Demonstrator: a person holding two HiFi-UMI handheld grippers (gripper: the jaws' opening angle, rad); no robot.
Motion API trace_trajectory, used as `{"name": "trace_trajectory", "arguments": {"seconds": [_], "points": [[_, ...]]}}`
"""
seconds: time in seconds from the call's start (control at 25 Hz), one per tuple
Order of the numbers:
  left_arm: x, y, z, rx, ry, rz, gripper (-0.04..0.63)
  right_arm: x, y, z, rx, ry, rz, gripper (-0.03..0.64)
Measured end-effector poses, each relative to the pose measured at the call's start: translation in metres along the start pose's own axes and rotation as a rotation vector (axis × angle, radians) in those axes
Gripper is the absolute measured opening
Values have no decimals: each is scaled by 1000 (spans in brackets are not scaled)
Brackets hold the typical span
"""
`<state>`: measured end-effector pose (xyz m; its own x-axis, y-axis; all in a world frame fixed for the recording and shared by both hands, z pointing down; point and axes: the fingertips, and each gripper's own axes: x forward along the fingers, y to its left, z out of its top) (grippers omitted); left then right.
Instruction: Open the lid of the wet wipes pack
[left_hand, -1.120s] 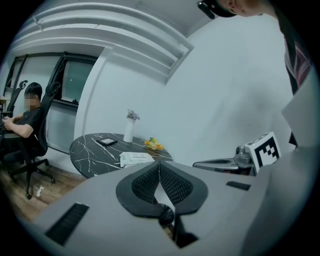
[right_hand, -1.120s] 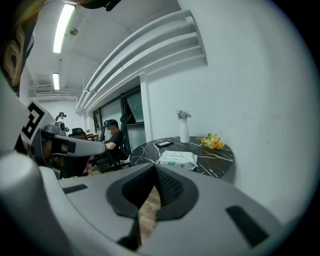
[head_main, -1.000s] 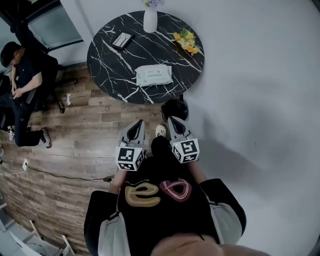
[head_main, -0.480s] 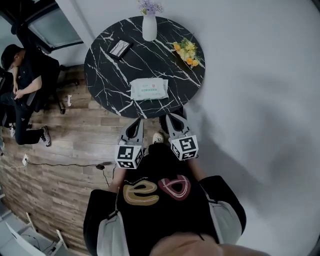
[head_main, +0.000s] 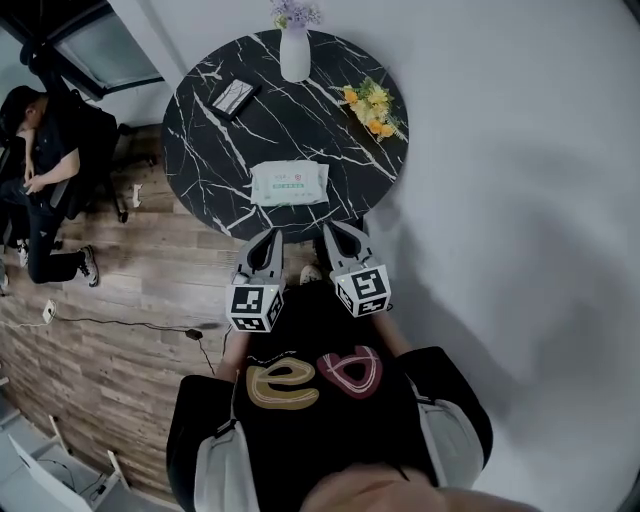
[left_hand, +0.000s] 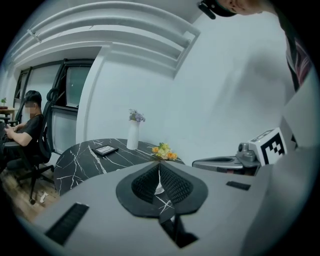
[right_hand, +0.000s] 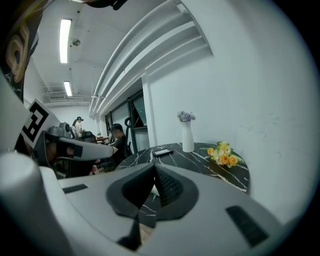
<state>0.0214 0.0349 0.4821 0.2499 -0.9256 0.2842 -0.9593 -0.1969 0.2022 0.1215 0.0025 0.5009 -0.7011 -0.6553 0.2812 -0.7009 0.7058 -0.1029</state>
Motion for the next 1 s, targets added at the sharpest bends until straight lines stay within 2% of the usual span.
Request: {"name": "trace_trajectory", "arguments": {"seconds": [0.32, 0.6, 1.0], "points": [[13, 28, 8, 1, -7, 22, 18, 16, -8, 6, 4, -1, -27, 11], [40, 63, 27, 16, -1, 4, 18, 43, -21, 21, 1, -3, -84, 11], [75, 94, 24, 12, 70, -42, 17, 78, -27, 25, -7, 48, -115, 11]]}}
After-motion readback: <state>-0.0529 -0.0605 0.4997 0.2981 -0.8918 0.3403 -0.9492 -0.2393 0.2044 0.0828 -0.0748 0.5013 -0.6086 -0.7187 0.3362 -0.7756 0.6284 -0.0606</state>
